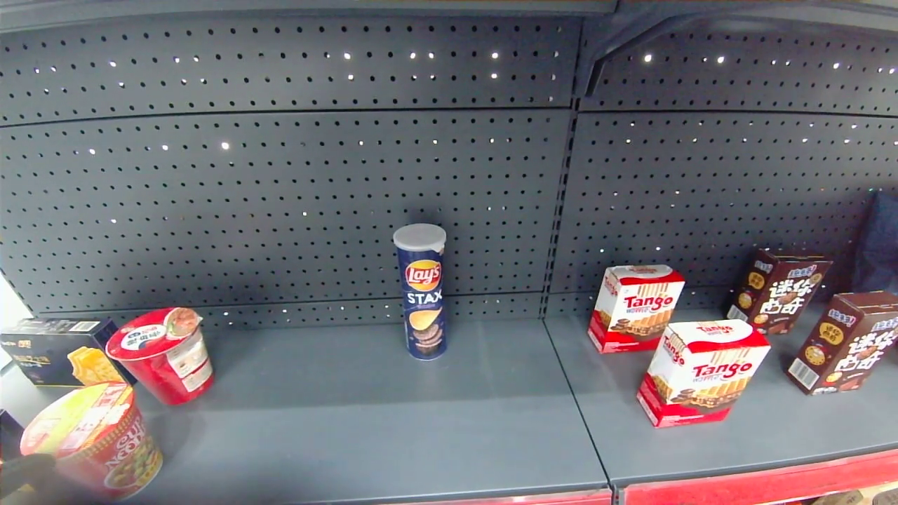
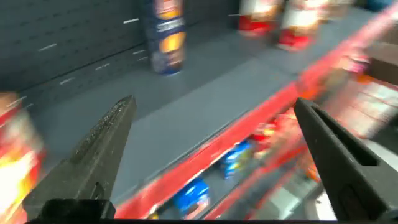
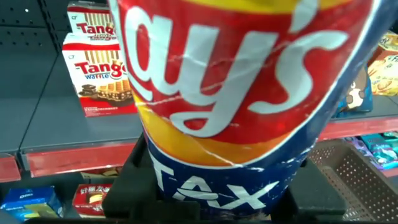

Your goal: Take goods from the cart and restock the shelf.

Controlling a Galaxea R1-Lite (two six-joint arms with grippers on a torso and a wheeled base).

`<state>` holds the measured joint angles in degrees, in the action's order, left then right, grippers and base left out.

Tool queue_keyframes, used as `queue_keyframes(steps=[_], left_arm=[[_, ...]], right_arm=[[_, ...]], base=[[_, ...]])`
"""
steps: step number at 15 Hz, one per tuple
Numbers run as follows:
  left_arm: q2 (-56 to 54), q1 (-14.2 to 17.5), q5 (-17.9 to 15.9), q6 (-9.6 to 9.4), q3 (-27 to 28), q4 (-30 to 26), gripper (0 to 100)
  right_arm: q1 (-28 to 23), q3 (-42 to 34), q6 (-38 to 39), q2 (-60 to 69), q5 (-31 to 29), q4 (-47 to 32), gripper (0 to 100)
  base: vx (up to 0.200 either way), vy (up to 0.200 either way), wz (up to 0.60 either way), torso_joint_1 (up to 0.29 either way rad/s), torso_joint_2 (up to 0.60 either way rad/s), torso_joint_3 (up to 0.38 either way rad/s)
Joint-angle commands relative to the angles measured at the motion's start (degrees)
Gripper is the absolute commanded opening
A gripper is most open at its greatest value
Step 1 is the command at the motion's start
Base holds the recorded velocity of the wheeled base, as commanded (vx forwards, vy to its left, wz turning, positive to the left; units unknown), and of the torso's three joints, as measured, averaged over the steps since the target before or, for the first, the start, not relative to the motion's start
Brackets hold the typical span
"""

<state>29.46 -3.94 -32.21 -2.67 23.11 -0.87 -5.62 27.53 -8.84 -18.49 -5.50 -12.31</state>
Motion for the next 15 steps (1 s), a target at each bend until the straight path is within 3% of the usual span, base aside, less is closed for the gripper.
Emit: queue_keyframes(steps=[1, 5, 6, 9, 11, 15], left_arm=[[15.2, -2.9, -3.7, -0.67, -3.4, 10.0, 100], [32.5, -3.0, -1.5, -1.02, -4.1, 27.7, 100], [43.4, -3.2, -0.8, -2.60, -3.2, 37.3, 100], [58.1, -3.3, -1.4, -2.87, 0.3, 51.8, 100], [64.5, -3.3, -1.9, -2.96, 4.7, 55.3, 100], [74.9, -4.6, -6.7, -3.04, 17.7, 56.0, 100]], right_arm=[[0.1, 1.2, 0.0, -1.7, 0.5, 0.0, 0], [0.5, 1.7, 0.0, -3.4, 0.9, 0.5, 0], [1.0, 1.7, 0.0, -4.4, 1.0, 2.2, 0], [1.9, 1.6, 0.0, -5.1, 1.0, 3.2, 0], [2.5, 1.7, 0.0, -5.1, 1.0, 3.3, 0], [3.6, 2.4, 0.0, -6.1, 1.0, 3.9, 0]], base=[[0.000, 0.000, 0.00, 0.000, 0.00, 0.000], [0.000, 0.000, 0.00, 0.000, 0.00, 0.000], [0.000, 0.000, 0.00, 0.000, 0.00, 0.000], [0.000, 0.000, 0.00, 0.000, 0.00, 0.000], [0.000, 0.000, 0.00, 0.000, 0.00, 0.000], [0.000, 0.000, 0.00, 0.000, 0.00, 0.000]])
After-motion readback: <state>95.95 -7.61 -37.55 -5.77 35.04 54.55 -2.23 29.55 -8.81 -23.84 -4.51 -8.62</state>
